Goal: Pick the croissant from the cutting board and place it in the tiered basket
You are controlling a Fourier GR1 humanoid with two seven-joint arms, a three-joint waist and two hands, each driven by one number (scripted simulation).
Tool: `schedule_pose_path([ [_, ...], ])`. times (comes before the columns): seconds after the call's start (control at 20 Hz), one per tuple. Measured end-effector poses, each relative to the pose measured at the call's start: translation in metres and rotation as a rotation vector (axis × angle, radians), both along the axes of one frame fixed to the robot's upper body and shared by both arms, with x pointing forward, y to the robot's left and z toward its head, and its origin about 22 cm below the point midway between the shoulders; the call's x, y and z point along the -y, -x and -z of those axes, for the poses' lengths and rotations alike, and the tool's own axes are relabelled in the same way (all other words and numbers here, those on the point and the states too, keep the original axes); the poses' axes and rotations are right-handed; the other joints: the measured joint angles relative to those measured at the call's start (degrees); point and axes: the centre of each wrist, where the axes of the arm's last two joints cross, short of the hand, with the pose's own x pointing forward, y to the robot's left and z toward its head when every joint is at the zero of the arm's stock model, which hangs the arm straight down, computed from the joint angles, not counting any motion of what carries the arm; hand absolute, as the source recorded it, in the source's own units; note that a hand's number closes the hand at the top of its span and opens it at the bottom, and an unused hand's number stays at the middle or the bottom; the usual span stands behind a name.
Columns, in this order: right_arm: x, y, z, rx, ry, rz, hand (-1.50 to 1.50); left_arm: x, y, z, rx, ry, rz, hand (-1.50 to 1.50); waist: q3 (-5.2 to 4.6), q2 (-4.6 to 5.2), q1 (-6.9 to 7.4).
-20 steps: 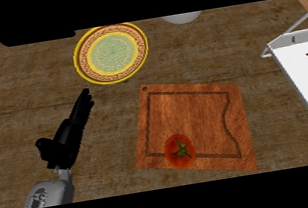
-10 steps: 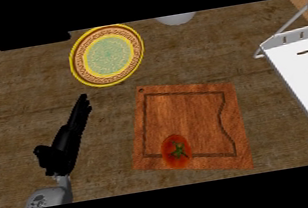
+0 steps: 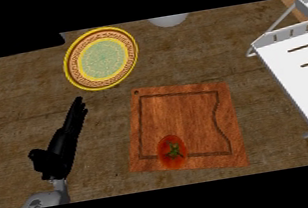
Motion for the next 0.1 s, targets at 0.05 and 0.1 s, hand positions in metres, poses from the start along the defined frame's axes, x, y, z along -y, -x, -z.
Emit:
schedule_pose_path([
  [0.05,-0.005,0.014,0.003,0.001,0.002,0.002,-1.5,-0.004,0.001,-0.001,-0.001,0.0,-0.006,0.0,0.01,-0.11,-0.26],
  [0.1,-0.01,0.027,0.005,0.001,0.006,-0.001,-1.5,-0.003,0.002,-0.001,-0.005,-0.003,-0.013,0.0,0.02,-0.16,-0.42],
])
